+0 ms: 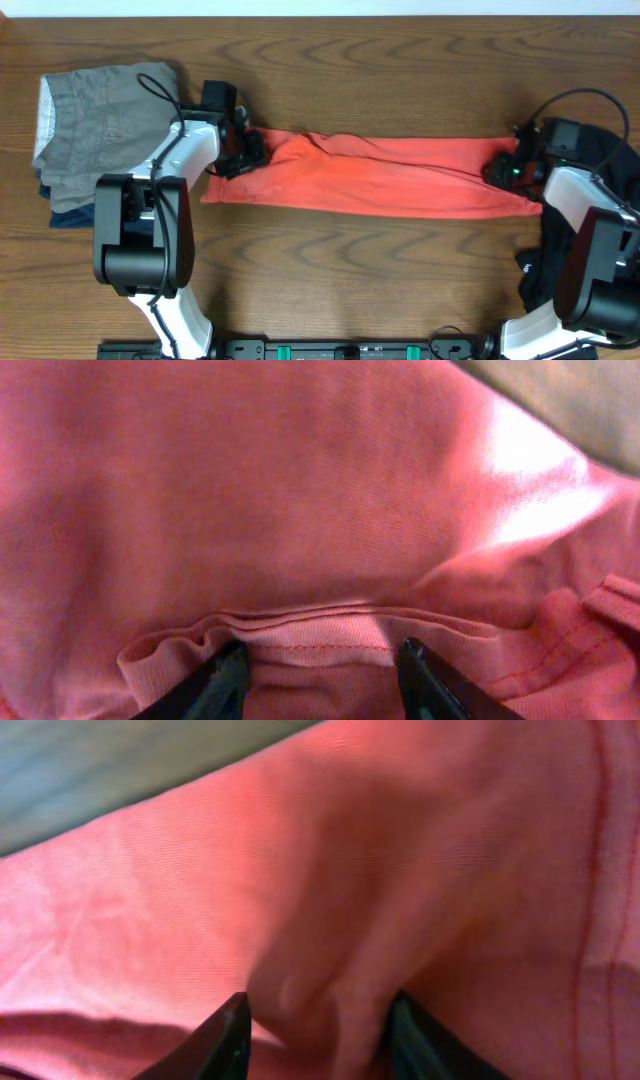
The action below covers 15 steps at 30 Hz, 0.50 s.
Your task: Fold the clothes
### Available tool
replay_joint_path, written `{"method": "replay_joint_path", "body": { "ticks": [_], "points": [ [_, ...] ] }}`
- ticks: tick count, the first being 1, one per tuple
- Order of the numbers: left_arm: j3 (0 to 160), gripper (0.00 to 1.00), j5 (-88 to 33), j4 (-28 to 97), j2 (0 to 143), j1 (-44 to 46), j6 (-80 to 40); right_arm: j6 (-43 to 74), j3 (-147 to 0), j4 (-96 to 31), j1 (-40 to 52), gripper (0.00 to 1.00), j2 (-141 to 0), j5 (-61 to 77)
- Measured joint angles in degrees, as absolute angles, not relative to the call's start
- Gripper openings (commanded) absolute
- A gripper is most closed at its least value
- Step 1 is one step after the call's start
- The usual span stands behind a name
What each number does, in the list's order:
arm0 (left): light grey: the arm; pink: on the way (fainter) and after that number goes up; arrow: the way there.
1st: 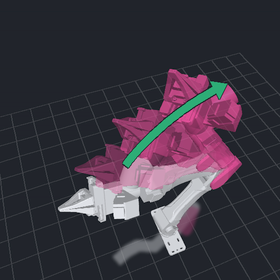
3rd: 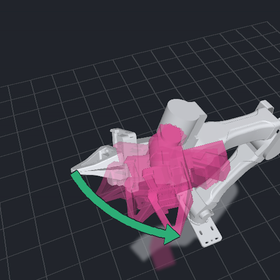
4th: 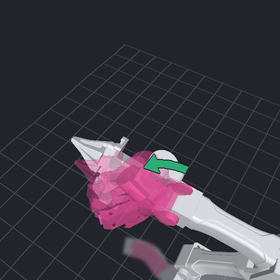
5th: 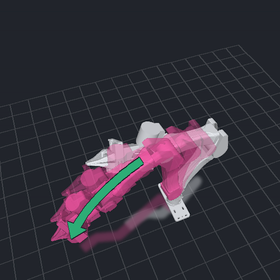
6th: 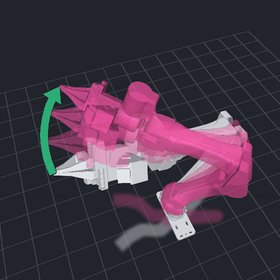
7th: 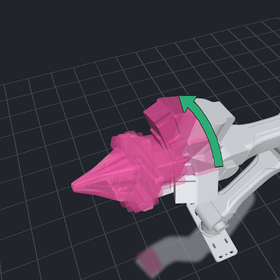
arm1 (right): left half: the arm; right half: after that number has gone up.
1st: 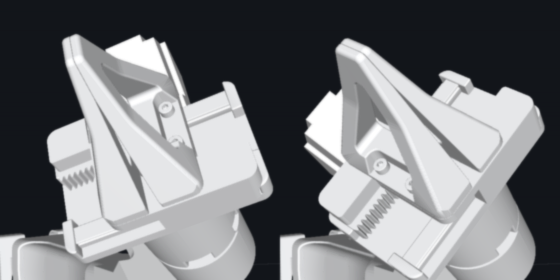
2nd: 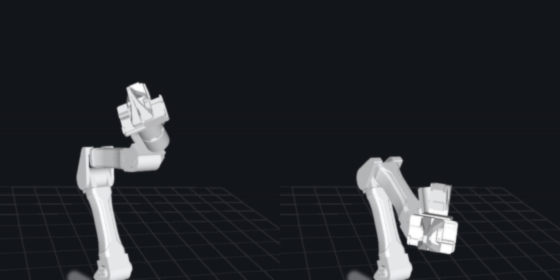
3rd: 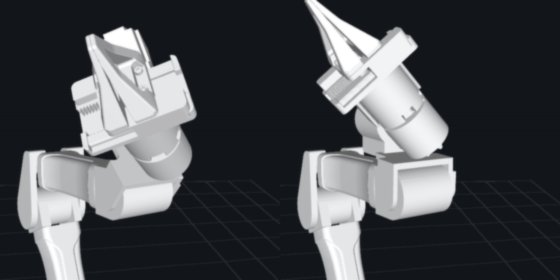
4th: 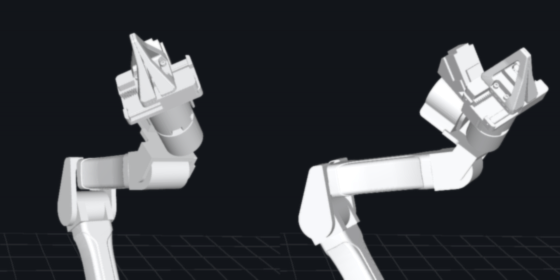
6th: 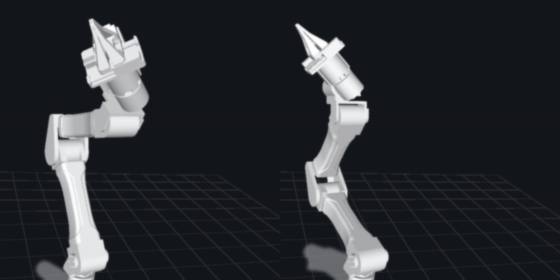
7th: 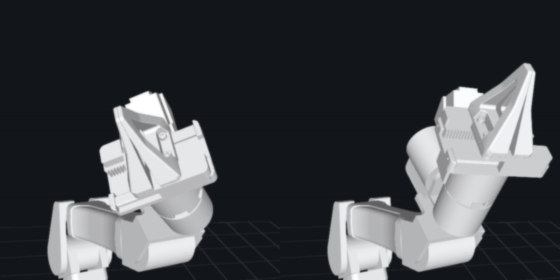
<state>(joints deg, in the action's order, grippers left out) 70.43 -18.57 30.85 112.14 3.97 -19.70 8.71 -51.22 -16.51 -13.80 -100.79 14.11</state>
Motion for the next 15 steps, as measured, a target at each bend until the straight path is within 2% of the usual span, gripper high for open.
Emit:
{"method": "replay_joint_path", "body": {
  "ticks": [6,11,15],
  "points": [
    [72.05,0.52,-21.74,30.33,113.21,-0.34,-20.21,9.21,-51.11,-15.42,-11.44,0.47,-100.9,15.05],
    [75.2,0.55,-21.58,36.14,113.91,-1.85,-15.73,7.03,-53.21,-22.57,-12.43,0.5,-100.84,15.51],
    [76.84,0.58,-19.42,37.36,111.04,-2.0,-13.89,3.38,-58.33,-31.88,-15.84,0.66,-99.7,15.73]
  ]
}}
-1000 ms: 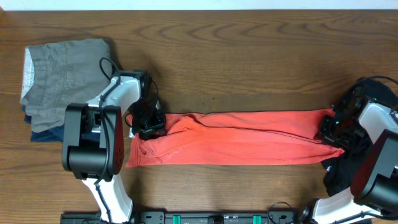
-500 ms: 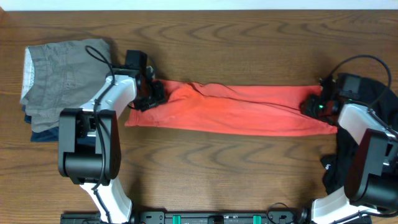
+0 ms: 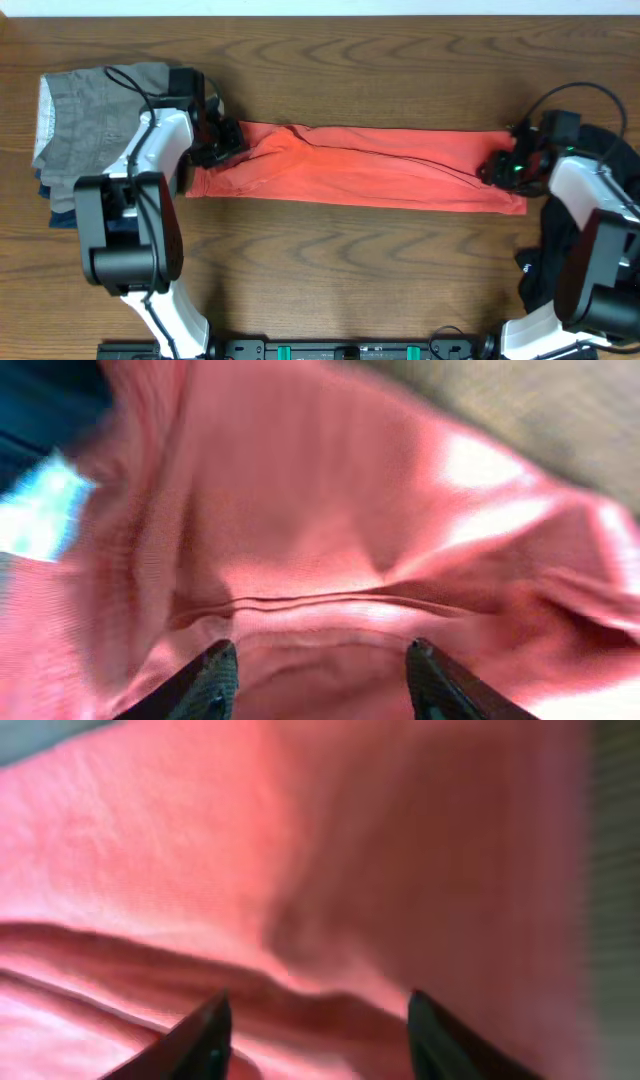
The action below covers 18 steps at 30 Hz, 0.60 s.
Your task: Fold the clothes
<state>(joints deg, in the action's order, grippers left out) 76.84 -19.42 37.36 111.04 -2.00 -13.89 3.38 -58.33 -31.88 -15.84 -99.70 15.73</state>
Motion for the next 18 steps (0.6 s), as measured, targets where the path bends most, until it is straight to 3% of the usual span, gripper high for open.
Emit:
{"method": "replay_joint_path", "body": {
  "ticks": [8,10,12,18],
  "points": [
    [79.22,0.57,-18.17,46.87,98.48,-0.6,-13.28,-0.34,-64.34,-37.1,-22.68,0.63,-95.53,15.62],
    [78.61,0.46,-17.98,48.23,98.3,0.84,-13.15,-0.75,-63.99,-37.52,-23.14,0.63,-95.96,15.62],
    [77.03,0.43,-17.65,48.34,98.94,1.91,-13.28,-0.95,-63.61,-37.71,-23.18,0.64,-96.62,15.66],
    [70.46,0.42,-13.76,45.41,101.45,3.09,-13.08,-1.17,-62.87,-38.72,-23.18,0.63,-97.38,15.66]
  ]
}}
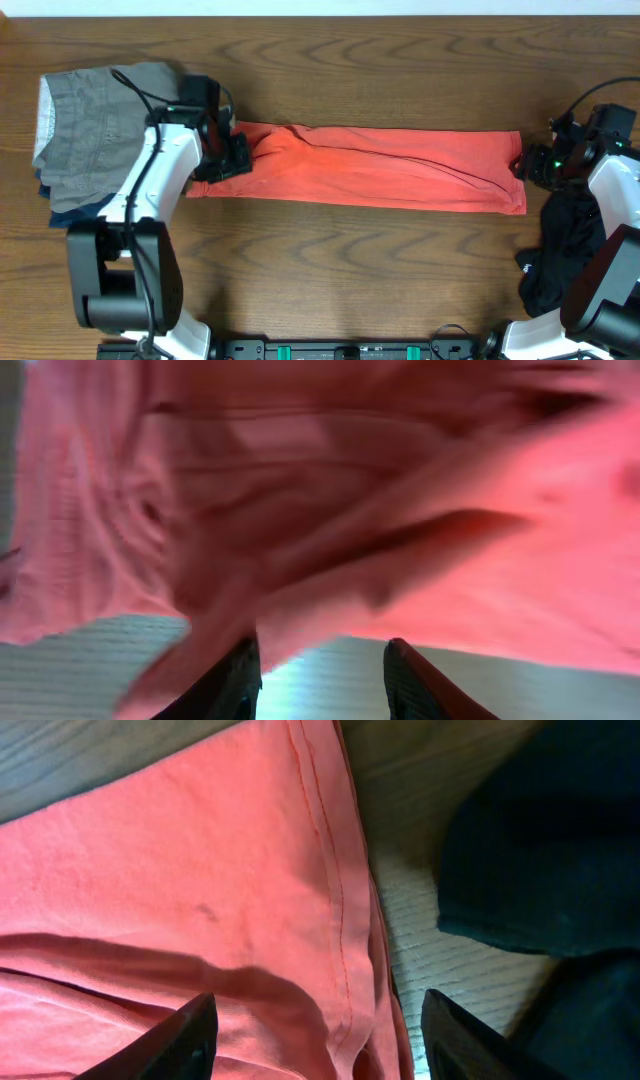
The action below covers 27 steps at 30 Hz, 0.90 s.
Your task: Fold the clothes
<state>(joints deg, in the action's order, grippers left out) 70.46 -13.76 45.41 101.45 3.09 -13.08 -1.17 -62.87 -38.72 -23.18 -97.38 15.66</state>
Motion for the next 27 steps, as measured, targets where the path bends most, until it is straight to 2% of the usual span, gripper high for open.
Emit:
{"method": "replay_joint_path", "body": {
  "ticks": [7,10,15,27],
  "points": [
    [67.83,0.43,-7.9,37.47,104.75,2.96,-13.06,-1.39,-62.87,-40.18,-23.18,0.64,-97.38,14.92],
    [67.83,0.5,-6.11,34.57,106.74,2.11,-13.19,-1.56,-62.87,-41.12,-23.18,0.65,-97.41,13.69],
    [67.83,0.53,-4.95,34.26,108.92,0.05,-13.26,-1.63,-62.87,-41.52,-23.18,0.65,-97.41,11.97],
    [70.7,0.56,-12.73,33.61,103.9,-0.93,-13.28,-1.76,-62.87,-41.58,-23.18,0.66,-97.41,11.14]
  ]
}}
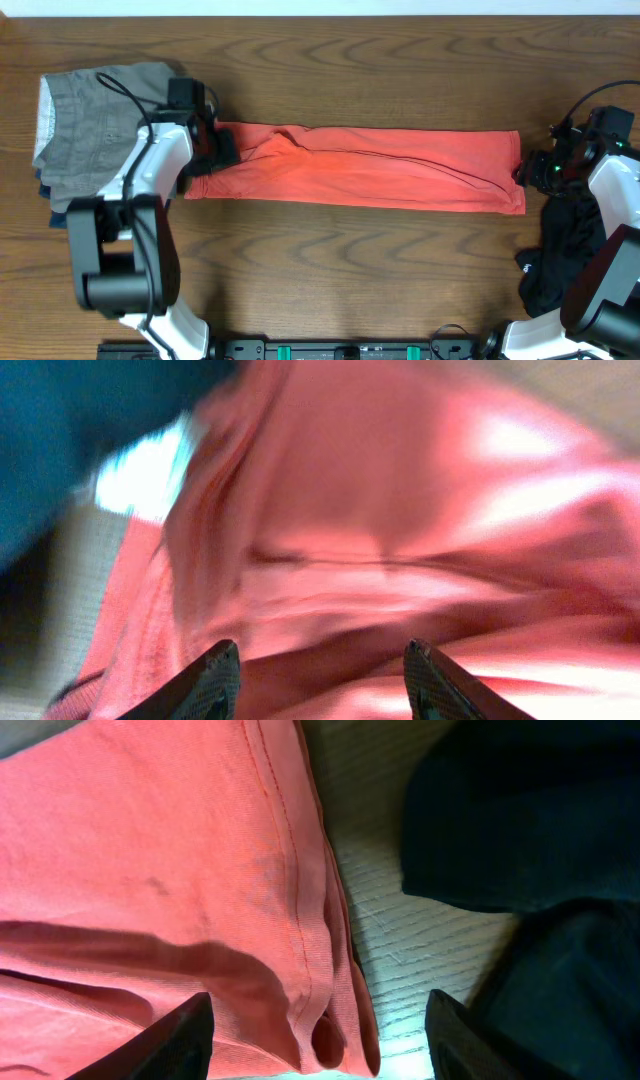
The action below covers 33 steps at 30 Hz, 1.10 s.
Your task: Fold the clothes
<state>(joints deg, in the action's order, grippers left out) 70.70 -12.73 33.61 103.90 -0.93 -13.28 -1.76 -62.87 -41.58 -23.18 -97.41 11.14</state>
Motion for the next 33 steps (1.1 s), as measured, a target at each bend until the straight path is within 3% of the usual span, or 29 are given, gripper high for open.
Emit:
{"method": "replay_joint_path", "body": {
  "ticks": [6,15,23,33],
  "points": [
    [72.97,0.56,-15.4,31.35,98.41,2.79,-13.3,-1.76,-62.87,-41.74,-23.2,0.65,-97.41,10.94],
    [72.97,0.56,-16.58,28.47,106.02,10.0,-13.63,-1.78,-62.87,-42.41,-23.18,0.65,-97.41,10.9],
    [72.97,0.59,-16.6,21.67,114.54,10.72,-15.68,-1.76,-62.87,-42.89,-23.2,0.65,-97.41,10.87],
    [73.14,0.6,-16.69,19.0,114.83,10.66,-18.2,-1.76,-62.87,-43.27,-23.2,0.66,-97.41,10.9]
  ]
}}
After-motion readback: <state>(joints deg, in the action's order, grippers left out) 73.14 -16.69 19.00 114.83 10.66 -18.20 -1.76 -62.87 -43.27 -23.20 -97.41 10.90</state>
